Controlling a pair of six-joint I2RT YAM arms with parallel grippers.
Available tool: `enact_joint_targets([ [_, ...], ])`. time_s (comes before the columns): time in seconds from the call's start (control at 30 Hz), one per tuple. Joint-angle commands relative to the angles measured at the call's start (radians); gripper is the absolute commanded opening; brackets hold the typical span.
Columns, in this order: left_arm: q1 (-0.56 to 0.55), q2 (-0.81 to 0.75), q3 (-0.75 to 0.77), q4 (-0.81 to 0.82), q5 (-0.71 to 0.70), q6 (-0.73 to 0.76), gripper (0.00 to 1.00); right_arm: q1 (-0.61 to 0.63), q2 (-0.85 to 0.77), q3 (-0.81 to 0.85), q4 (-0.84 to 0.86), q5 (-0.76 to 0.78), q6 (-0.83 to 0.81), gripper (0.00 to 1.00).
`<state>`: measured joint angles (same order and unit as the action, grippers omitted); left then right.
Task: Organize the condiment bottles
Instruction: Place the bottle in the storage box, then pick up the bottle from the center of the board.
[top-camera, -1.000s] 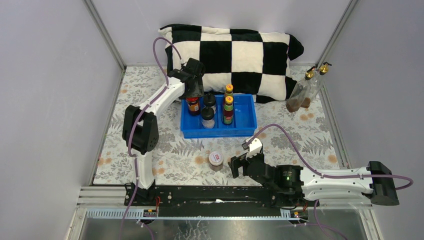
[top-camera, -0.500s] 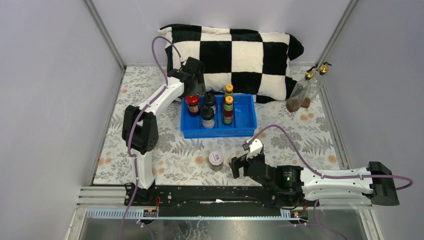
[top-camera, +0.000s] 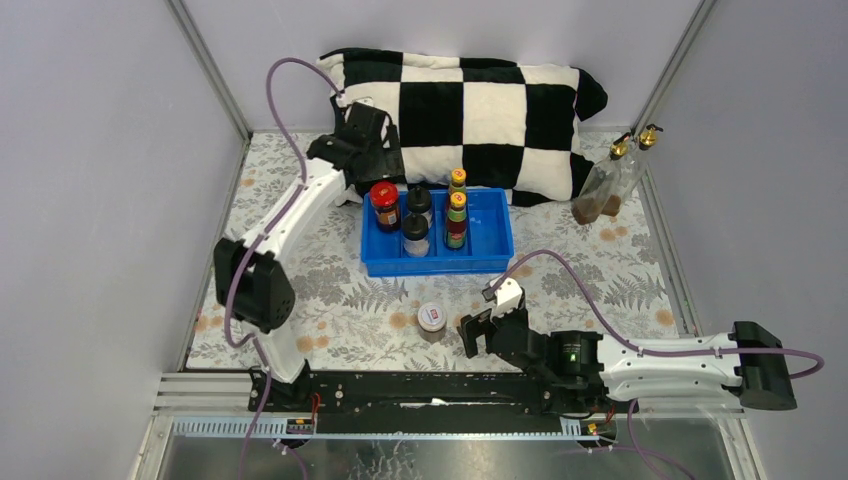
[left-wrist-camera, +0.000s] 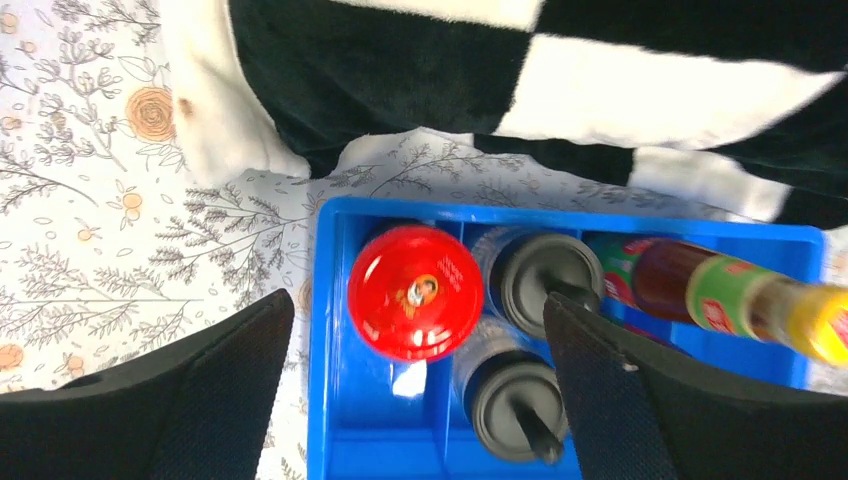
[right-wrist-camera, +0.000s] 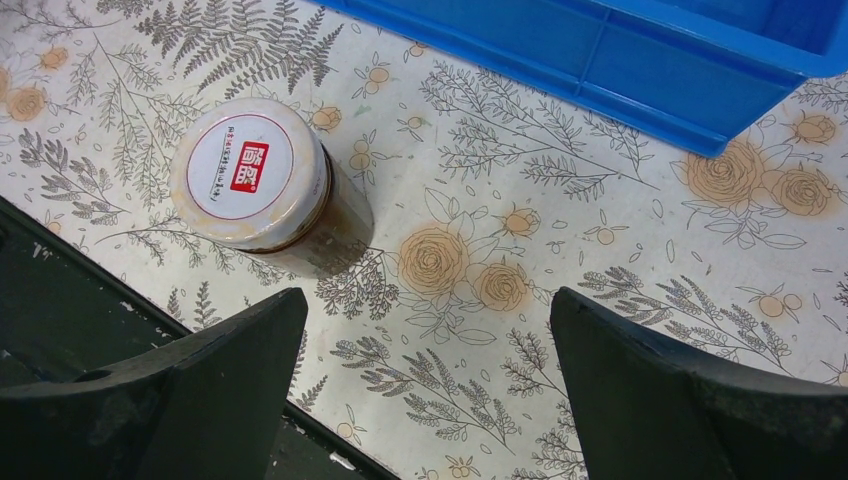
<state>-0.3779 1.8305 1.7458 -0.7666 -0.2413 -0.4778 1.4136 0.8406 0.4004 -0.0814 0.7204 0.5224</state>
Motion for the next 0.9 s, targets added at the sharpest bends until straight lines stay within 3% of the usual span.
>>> enact_joint_targets([
  [0.0, 0.008, -0.153, -0.085, 0.071, 0.024, 0.030, 0.99, 0.002, 0.020, 0.015, 0.034, 0.016, 0.019, 1.00],
  [0.4, 0.007, -0.567, -0.450, 0.194, 0.152, 0.030, 0.99, 0.002, 0.088, 0.076, 0.017, 0.006, -0.015, 1.00],
  [0.63, 0.005, -0.723, -0.542, 0.179, 0.213, 0.030, 0.99, 0.001, 0.105, 0.115, 0.045, 0.001, -0.043, 1.00],
  [0.87, 0.005, -0.839, -0.612, 0.153, 0.292, -0.007, 0.99, 0.001, 0.237, 0.218, 0.019, -0.010, -0.066, 1.00],
])
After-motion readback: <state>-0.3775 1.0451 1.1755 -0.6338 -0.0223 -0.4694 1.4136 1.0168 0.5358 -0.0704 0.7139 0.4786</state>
